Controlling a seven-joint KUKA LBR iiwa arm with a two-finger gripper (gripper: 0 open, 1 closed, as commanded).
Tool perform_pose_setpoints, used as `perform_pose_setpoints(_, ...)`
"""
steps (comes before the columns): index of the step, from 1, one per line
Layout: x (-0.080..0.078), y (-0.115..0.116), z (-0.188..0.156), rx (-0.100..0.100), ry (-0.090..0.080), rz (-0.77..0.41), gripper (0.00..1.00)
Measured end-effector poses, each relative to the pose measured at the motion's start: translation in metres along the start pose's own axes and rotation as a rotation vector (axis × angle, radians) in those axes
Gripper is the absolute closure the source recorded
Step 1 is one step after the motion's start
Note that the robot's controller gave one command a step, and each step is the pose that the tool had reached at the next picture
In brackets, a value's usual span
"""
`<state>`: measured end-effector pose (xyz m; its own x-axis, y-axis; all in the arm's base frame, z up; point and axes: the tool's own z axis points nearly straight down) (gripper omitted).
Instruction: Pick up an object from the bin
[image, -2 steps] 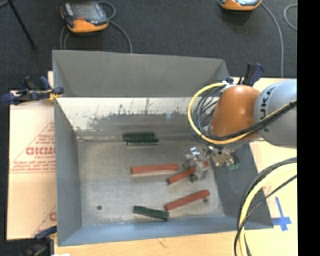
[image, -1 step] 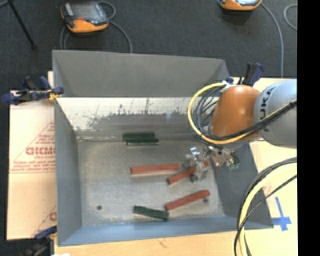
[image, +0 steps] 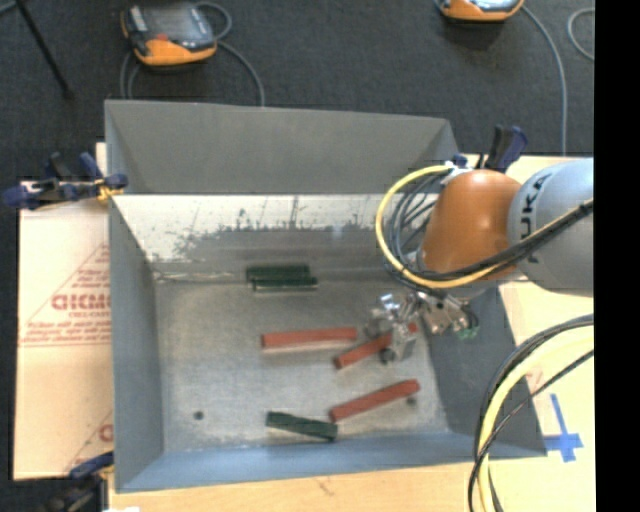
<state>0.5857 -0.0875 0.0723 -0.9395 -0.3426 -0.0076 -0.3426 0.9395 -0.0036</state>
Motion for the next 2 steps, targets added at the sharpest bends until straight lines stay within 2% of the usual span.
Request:
perform_pose_setpoints(1, 0.004, 0.001, -0.045, 0.001, 0.0, -0.074, 1.0)
perform_pose_setpoints(2, -0.009, 0.006, -0.187, -0.002, 0.002, -0.097, 1.0)
